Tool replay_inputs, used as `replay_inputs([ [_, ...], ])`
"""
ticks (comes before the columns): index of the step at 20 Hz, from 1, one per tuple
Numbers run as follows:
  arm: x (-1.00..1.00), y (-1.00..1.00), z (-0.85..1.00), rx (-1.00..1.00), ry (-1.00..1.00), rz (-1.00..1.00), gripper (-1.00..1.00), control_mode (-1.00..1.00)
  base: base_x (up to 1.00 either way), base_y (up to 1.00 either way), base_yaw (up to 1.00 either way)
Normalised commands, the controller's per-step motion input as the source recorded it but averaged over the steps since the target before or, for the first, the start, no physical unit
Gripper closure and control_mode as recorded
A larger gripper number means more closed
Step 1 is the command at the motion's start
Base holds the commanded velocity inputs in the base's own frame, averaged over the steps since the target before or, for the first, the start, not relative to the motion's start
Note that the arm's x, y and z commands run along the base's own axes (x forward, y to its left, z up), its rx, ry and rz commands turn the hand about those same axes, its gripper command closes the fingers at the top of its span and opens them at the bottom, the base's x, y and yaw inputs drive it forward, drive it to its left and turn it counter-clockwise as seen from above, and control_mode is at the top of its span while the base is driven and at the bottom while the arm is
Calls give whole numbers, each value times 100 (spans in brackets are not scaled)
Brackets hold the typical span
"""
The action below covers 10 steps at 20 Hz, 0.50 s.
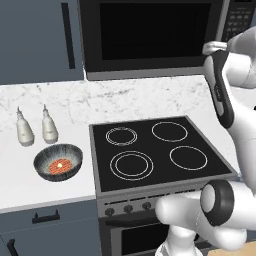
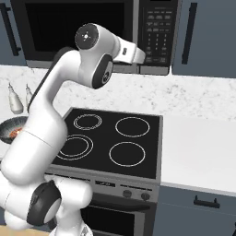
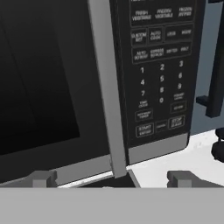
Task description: Open the microwave, place the bowl with waffle inside the microwave, then close the microwave door and turn it on.
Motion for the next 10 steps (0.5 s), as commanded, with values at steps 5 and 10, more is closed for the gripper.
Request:
replay_inputs([
  [5, 49, -4, -17, 0, 0, 6, -100, -100, 0, 0, 0],
  [10, 50, -13, -30, 0, 0, 9, -100, -100, 0, 0, 0],
])
